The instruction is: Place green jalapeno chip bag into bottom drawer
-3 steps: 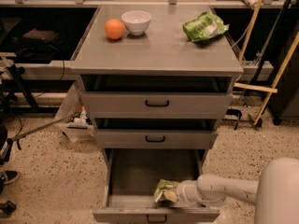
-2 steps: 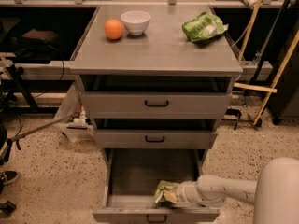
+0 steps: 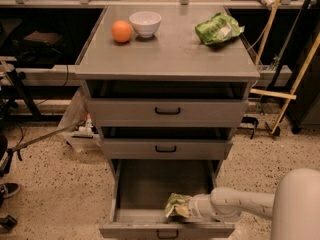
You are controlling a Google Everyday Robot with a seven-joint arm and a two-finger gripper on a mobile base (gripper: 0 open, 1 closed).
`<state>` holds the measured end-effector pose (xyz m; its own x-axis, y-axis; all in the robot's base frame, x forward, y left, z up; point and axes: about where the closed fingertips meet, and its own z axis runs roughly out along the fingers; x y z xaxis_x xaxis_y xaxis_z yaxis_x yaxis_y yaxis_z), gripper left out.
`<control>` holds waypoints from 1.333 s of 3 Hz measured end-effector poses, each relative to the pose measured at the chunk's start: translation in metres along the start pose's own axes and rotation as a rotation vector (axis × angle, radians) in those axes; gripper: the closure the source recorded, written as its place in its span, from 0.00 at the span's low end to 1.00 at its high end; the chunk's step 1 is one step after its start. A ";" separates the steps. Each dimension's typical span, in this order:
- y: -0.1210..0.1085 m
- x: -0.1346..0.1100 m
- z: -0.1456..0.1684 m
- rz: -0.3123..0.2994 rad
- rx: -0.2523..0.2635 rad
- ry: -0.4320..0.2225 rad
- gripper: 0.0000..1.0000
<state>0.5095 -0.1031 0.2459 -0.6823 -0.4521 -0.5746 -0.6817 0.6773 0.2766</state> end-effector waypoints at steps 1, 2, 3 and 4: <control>0.000 0.000 0.000 0.000 0.000 0.000 0.35; 0.000 0.000 0.000 0.000 0.000 0.000 0.12; 0.000 0.000 0.000 0.000 0.000 0.000 0.00; 0.000 0.000 0.000 0.000 0.000 0.000 0.00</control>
Offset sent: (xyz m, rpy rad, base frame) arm 0.0000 0.0000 0.0000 0.0000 0.0000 0.0000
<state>0.5094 -0.1029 0.2459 -0.6822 -0.4522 -0.5746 -0.6818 0.6772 0.2767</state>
